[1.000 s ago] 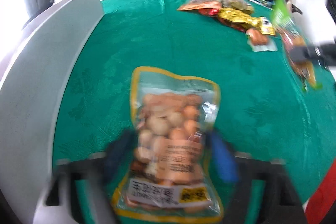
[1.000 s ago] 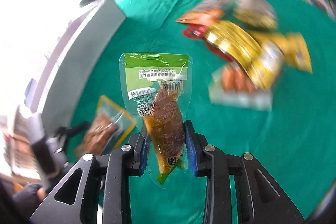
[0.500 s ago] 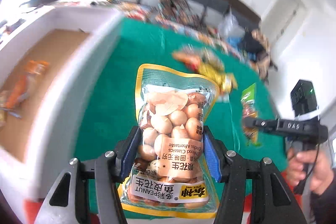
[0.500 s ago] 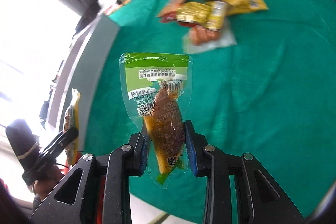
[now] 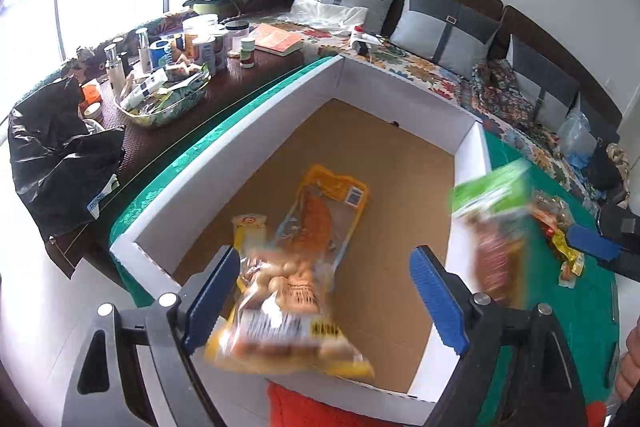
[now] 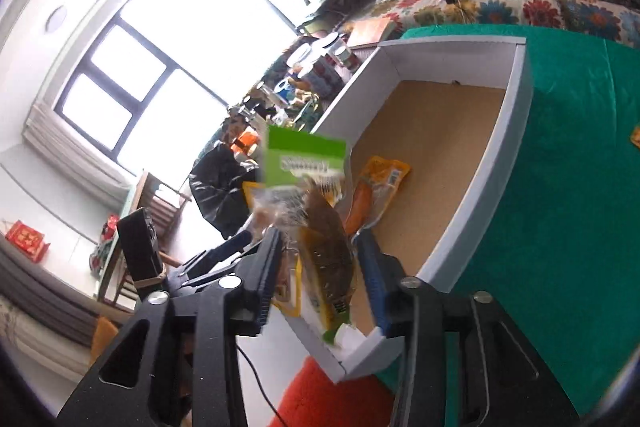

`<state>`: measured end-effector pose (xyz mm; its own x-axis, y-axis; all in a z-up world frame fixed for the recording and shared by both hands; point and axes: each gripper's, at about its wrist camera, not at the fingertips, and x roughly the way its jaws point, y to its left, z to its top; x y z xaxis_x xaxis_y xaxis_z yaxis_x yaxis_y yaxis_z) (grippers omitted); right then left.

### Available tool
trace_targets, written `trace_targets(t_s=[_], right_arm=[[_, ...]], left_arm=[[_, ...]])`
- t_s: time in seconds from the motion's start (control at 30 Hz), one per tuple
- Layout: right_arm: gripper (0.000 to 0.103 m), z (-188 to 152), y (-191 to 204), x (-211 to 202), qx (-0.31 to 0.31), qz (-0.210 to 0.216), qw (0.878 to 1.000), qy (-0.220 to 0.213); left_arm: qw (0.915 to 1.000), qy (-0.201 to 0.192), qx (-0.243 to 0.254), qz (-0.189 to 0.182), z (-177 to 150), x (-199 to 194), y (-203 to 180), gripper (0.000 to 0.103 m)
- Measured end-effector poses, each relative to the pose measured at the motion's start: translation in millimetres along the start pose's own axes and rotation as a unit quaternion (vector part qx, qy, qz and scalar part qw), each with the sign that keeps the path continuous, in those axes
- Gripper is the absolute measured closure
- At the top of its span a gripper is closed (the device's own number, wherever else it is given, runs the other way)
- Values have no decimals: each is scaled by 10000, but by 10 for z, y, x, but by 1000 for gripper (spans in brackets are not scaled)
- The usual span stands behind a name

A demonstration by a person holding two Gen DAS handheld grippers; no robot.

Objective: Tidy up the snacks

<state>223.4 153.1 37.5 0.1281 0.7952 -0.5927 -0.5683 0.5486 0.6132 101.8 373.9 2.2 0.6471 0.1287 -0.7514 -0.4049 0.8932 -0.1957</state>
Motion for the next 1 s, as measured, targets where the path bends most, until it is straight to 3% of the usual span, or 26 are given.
trace_targets(t_s=[0.13, 0.23, 0.3, 0.4, 0.47, 0.6, 0.77, 1.0], right_arm=[[42, -206, -304, -136, 396, -177, 9990, -123], [42, -383, -721, -528, 360, -790, 9957, -334], [41, -460, -1128, -656, 258, -1450, 9879, -481], [41, -955, -1788, -1065, 78, -2801, 9580, -604], [41, -1300, -2323, -1366, 134, -3753, 9251, -571], [41, -1814, -3107, -2013, 586, -4687, 8780, -777], [41, -2116, -3615, -2522, 1053, -5129, 8461, -995], [36, -1968, -3996, -2705, 1498, -5375, 8211, -1203]], left_arm=[[10000, -30, -3, -45, -98, 68, -107, 17], [9996, -96, 218, -125, -144, 77, -358, 17], [9984, -179, 468, -249, -199, 57, -594, 17], [9957, -277, 761, -453, -281, 5, -976, 17], [9932, -264, 811, -786, -350, -10, -1228, 15], [9858, -30, 893, -1423, -652, 87, -1861, 4], [9751, 638, 1448, -1553, -1133, 560, -2652, 4], [9722, 708, 2105, -743, -1341, 1319, -3401, 4]])
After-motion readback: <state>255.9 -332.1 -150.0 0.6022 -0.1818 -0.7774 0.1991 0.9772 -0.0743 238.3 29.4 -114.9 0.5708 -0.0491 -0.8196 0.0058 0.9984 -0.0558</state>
